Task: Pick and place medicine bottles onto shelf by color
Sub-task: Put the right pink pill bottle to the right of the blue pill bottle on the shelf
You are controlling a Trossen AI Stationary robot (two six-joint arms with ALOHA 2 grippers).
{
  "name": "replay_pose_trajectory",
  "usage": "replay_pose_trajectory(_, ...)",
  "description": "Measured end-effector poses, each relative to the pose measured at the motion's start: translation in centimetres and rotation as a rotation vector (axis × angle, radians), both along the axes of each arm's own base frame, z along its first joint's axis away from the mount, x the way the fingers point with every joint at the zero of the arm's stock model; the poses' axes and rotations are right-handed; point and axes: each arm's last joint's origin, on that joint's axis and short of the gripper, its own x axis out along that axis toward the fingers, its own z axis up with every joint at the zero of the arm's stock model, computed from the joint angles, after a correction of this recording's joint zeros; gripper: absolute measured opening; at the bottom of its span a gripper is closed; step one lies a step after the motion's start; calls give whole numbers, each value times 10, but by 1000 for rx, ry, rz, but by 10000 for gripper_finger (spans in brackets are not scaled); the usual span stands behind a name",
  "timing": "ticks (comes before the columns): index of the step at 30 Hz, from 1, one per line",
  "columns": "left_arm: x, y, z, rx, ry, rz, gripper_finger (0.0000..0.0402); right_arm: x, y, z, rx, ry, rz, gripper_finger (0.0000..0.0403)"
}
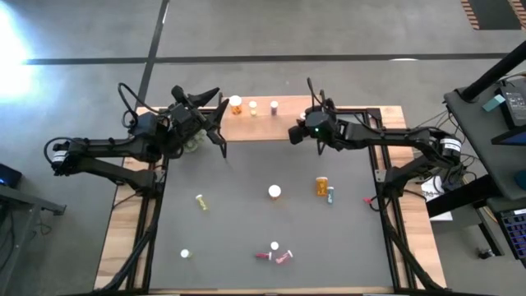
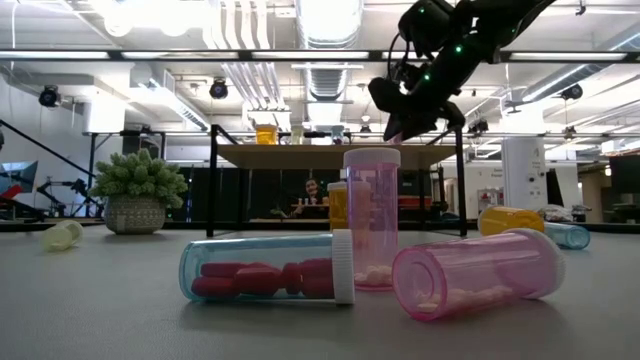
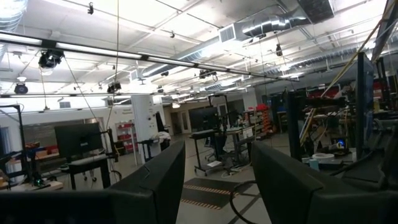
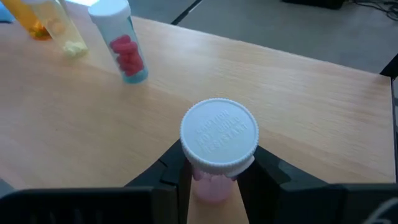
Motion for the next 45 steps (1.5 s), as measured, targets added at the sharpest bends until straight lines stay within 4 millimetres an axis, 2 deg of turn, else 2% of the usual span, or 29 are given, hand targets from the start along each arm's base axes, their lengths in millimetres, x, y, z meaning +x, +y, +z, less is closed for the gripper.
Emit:
replay_pose_trajectory(13,0,0,0,0,0,0,169,3,-5,6,-7,-85,-26,95)
replay_pose_trajectory(18,0,0,0,0,0,0,169,5,-9,21,0,-125,-55,95)
replay_pose_trajectory(23,0,0,0,0,0,-1,169,11,-16,33,15,-7,-101,95)
replay_pose_trajectory(26,0,0,0,0,1,-1,169,21,-21,35,29,40,-107,95)
replay_pose_trajectory(36,0,0,-1,-1,3,-2,169,57,-42,18,41,108,-113,96)
replay_pose_trajectory(41,0,0,-1,-1,3,-1,169,59,-44,14,36,134,-103,96)
replay_pose_trajectory(45,0,0,-1,-1,5,-2,169,51,-46,15,36,134,-118,96)
